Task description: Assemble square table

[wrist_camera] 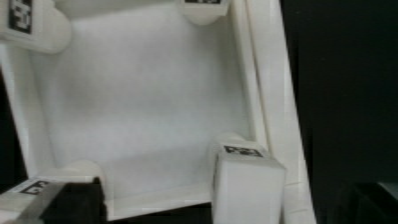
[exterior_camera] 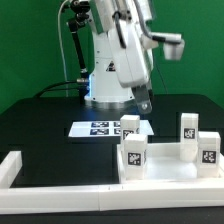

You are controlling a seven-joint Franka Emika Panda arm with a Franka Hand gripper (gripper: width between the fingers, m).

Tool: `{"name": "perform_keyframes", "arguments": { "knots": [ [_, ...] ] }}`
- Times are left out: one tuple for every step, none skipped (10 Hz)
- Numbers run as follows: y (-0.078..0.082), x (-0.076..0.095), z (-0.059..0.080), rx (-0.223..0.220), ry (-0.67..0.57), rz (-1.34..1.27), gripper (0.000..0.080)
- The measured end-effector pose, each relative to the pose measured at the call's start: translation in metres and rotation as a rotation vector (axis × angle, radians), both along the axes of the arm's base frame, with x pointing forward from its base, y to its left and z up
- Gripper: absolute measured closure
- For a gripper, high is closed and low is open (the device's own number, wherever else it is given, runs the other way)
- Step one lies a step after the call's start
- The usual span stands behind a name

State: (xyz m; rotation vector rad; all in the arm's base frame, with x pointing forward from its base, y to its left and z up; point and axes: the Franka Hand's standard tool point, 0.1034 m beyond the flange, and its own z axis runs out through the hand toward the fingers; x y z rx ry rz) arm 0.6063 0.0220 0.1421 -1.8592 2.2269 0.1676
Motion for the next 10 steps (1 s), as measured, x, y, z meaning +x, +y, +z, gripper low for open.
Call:
{"name": "perform_keyframes", "arguments": {
  "knots": [
    [0.0017, -0.0008, 0.0017, 0.001, 0.0, -0.004, 0.015],
    [0.0017, -0.0011, -0.0002, 0.0, 0.001, 0.001, 0.015],
    [0.0019, -0.0011, -0.0002, 0.0, 0.001, 0.002, 0.015],
    [0.0019, -0.0011, -0.0003, 0.0, 0.001, 0.003, 0.015],
    [0.002, -0.0012, -0.0007, 0.0, 0.002, 0.003, 0.015],
    [0.002, -0.0013, -0.0009, 0.0, 0.002, 0.003, 0.015],
    [0.002, -0.0014, -0.0012, 0.0, 0.003, 0.003, 0.015],
    [0.0021, -0.0015, -0.0014, 0.0, 0.003, 0.003, 0.015],
    [0.0022, -0.0016, -0.0016, 0.0, 0.003, 0.004, 0.015],
    [0.0023, -0.0016, -0.0018, 0.0, 0.004, 0.004, 0.015]
  ]
}}
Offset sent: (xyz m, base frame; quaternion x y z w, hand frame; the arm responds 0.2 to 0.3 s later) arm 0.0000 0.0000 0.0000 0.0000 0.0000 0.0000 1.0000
